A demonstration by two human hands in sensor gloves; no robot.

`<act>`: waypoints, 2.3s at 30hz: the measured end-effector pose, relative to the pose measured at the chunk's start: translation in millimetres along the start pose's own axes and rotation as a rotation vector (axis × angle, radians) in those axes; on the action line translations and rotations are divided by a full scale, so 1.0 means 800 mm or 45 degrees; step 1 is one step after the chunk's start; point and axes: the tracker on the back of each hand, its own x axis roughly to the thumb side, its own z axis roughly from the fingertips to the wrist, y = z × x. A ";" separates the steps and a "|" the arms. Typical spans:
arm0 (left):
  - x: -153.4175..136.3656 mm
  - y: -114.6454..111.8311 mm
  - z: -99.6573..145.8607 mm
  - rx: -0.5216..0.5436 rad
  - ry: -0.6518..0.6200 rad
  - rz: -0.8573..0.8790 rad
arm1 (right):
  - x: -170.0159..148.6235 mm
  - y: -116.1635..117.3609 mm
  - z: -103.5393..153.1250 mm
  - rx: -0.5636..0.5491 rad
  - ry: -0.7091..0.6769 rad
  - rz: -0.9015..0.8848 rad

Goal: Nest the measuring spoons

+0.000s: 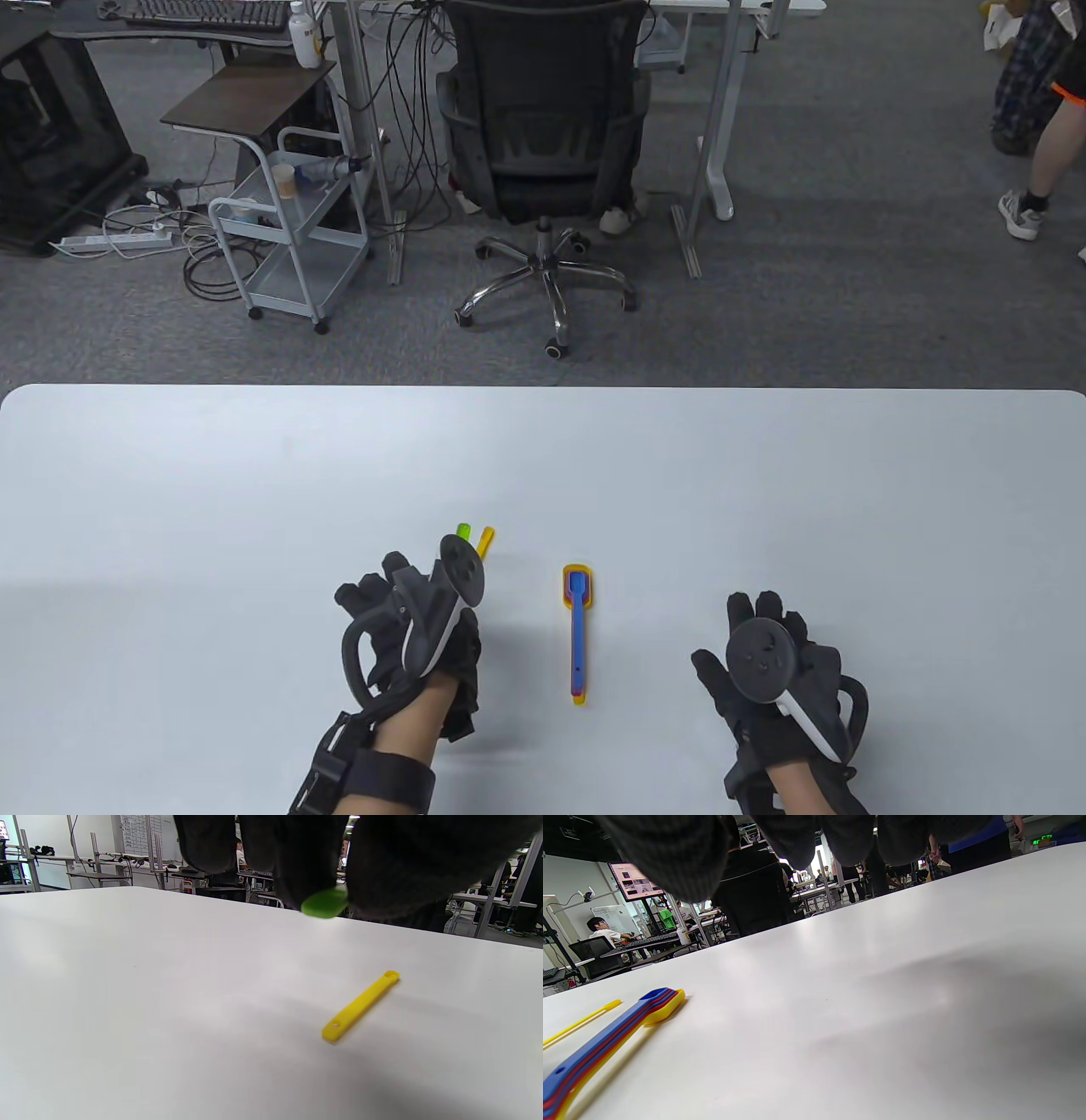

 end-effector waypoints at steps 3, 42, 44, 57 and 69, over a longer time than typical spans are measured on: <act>0.014 0.000 0.009 -0.006 -0.016 -0.005 | 0.000 0.000 0.000 -0.003 -0.002 -0.003; 0.115 -0.065 0.064 -0.130 -0.109 0.013 | -0.005 -0.003 0.003 -0.004 0.005 -0.032; 0.116 -0.067 0.064 -0.145 -0.107 0.013 | -0.005 -0.004 0.003 -0.004 0.005 -0.032; 0.119 -0.077 0.059 -0.191 -0.079 0.061 | -0.006 -0.005 0.003 -0.009 0.003 -0.044; 0.121 -0.077 0.063 -0.218 -0.066 0.048 | -0.006 -0.005 0.003 -0.007 0.006 -0.044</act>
